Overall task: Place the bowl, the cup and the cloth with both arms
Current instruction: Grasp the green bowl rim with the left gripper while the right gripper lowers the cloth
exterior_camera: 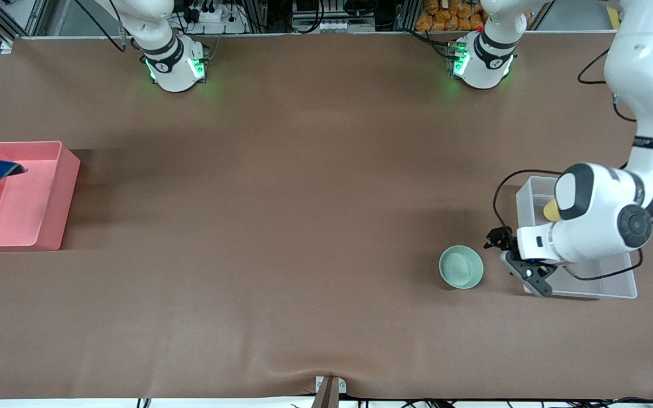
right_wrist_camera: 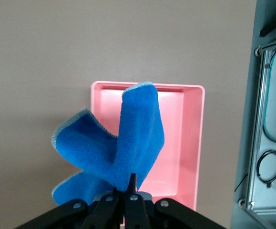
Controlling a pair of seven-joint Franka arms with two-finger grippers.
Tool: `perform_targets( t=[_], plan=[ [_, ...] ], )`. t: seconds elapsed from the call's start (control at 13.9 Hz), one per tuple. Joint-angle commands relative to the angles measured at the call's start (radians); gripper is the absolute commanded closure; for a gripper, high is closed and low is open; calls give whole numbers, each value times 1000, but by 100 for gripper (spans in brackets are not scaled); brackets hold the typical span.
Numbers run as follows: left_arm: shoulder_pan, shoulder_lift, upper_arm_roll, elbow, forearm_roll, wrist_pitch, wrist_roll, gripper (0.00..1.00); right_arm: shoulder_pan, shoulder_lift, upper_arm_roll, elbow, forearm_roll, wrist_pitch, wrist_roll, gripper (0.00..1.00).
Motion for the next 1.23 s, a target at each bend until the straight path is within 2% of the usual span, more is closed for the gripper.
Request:
perform_targets(
  t=[0.0, 0.07, 0.22, 0.36, 0.51, 0.58, 0.72, 0.87, 0.94, 1.15],
  plan=[
    [-29, 91, -1, 62, 22, 90, 67, 0, -57, 81, 17, 17, 5, 49, -84, 100],
    [-59, 96, 3, 76, 24, 93, 73, 0, -72, 97, 17, 16, 5, 55, -95, 100],
    [-70, 125, 37, 96, 24, 98, 81, 0, -105, 131, 19, 16, 8, 76, -146, 100],
    [-72, 148, 38, 101, 27, 116, 85, 0, -115, 154, 17, 16, 34, 75, -141, 100],
    [-78, 160, 40, 101, 42, 124, 91, 26, -154, 172, 17, 11, 36, 73, -149, 100],
    [-78, 162, 40, 101, 44, 130, 91, 29, -158, 183, 17, 13, 36, 72, -150, 100],
    [-81, 177, 40, 102, 44, 147, 91, 47, -180, 187, 17, 11, 36, 67, -154, 100],
    [-86, 174, 40, 101, 45, 155, 97, 86, -181, 198, 17, 3, 36, 69, -152, 100],
    [-84, 174, 40, 101, 47, 155, 110, 100, -181, 200, 17, 3, 36, 67, -154, 100],
    [-81, 171, 40, 101, 47, 155, 142, 100, -194, 198, 17, 2, 36, 21, -152, 100]
  ],
)
